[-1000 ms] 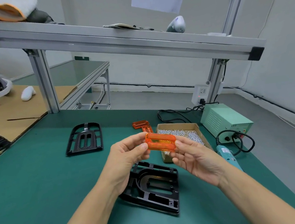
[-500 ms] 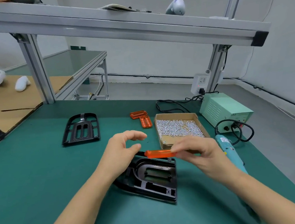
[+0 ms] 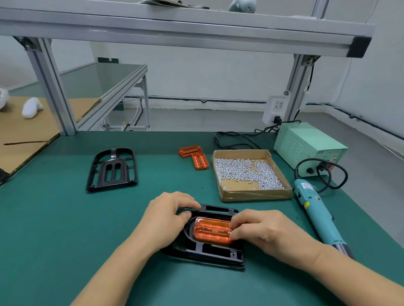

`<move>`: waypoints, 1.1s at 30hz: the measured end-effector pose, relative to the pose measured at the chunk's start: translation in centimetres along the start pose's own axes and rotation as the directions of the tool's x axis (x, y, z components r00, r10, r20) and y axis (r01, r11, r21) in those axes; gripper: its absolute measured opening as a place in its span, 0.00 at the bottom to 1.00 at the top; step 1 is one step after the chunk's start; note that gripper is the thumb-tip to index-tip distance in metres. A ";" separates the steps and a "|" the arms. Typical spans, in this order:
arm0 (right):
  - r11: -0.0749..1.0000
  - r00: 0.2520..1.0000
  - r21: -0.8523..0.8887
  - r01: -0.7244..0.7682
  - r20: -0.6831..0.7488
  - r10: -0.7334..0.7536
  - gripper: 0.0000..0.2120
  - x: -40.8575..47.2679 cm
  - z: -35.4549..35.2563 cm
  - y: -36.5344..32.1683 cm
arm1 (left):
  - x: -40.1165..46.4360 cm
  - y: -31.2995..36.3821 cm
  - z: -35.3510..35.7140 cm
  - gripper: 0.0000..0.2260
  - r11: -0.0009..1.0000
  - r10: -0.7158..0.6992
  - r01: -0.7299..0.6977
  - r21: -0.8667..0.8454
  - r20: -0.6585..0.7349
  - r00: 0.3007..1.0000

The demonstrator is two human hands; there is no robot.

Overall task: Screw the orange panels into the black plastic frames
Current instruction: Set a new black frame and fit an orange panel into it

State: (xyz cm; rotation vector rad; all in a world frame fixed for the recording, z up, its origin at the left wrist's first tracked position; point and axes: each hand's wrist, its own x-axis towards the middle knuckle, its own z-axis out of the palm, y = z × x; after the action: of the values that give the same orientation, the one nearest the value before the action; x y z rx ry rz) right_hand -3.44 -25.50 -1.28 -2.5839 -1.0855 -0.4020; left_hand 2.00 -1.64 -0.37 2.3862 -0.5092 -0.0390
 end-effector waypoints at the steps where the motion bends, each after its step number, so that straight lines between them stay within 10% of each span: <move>1: 1.000 1.000 -0.005 -0.002 0.015 0.002 0.08 0.0 -0.3 0.0 | -0.1 0.0 0.0 0.13 1.000 0.002 -0.002 -0.007 0.000 1.000; 12: 0.914 0.941 0.235 -0.330 0.004 0.339 0.15 -0.2 -0.1 -0.4 | -0.6 0.0 0.7 0.10 0.991 0.054 -0.062 0.117 0.072 0.996; 21: 0.888 0.886 0.081 -0.453 0.149 0.439 0.13 0.3 0.1 -0.5 | -0.7 0.3 1.6 0.12 0.975 0.015 -0.017 0.221 0.011 1.000; 33: 0.784 0.774 0.091 -0.614 -0.123 0.621 0.08 0.0 -3.1 1.6 | -0.5 1.9 0.8 0.11 0.986 -0.020 0.028 0.164 -0.051 0.998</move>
State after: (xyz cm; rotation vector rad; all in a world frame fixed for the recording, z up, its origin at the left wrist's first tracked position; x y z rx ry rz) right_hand -2.69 -27.69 1.25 -2.6264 -0.1446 -0.3796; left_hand 0.75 -3.24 0.19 2.5480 -0.4765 0.0535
